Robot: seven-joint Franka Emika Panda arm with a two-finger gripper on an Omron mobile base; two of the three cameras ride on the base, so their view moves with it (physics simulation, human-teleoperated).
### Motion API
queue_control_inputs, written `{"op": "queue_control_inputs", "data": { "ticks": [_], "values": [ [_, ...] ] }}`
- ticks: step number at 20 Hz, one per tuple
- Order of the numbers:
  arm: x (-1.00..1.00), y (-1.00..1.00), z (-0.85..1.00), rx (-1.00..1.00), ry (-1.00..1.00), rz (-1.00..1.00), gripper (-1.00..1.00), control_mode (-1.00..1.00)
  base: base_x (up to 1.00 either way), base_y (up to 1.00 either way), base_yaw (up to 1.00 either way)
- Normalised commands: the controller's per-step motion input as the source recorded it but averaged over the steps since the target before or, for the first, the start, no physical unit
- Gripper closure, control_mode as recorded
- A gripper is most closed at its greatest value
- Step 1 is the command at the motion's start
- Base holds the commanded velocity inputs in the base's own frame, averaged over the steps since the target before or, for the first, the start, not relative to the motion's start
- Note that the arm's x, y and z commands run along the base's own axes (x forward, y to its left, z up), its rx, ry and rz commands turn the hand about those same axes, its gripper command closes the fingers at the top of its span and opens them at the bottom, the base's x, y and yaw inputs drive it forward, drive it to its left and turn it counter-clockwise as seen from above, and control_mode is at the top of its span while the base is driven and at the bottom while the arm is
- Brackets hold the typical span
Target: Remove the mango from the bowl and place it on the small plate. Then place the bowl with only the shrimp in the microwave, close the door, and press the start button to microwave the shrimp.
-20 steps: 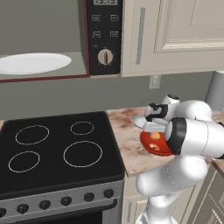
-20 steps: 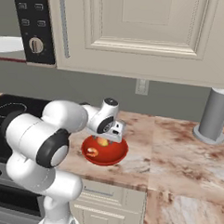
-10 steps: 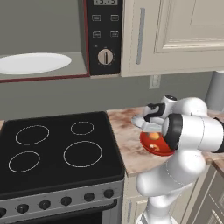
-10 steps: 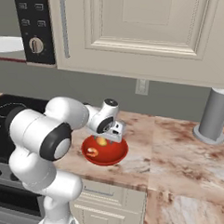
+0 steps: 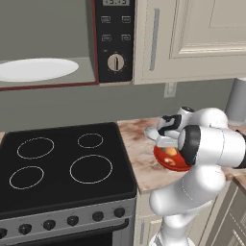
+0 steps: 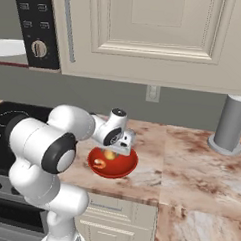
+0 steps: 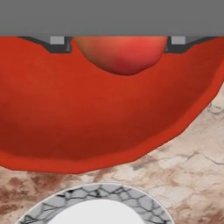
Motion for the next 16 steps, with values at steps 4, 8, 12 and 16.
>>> {"op": "queue_control_inputs", "data": {
  "ticks": [4, 8, 12, 16],
  "values": [
    [-0.12, 0.0, -0.04, 0.0, 0.0, 0.0, 1.0, -1.0, 0.0, 0.0, 0.0],
    [-0.04, -0.01, 0.51, 0.0, -0.12, 0.0, 1.0, -1.0, 0.0, 0.0, 0.0],
    [-0.22, -0.03, 0.89, 0.0, -0.28, 0.0, 1.0, -1.0, 0.0, 0.0, 0.0],
    [-0.07, 0.0, 0.73, 0.0, -0.21, 0.0, 1.0, -1.0, 0.0, 0.0, 0.0]
  ]
}}
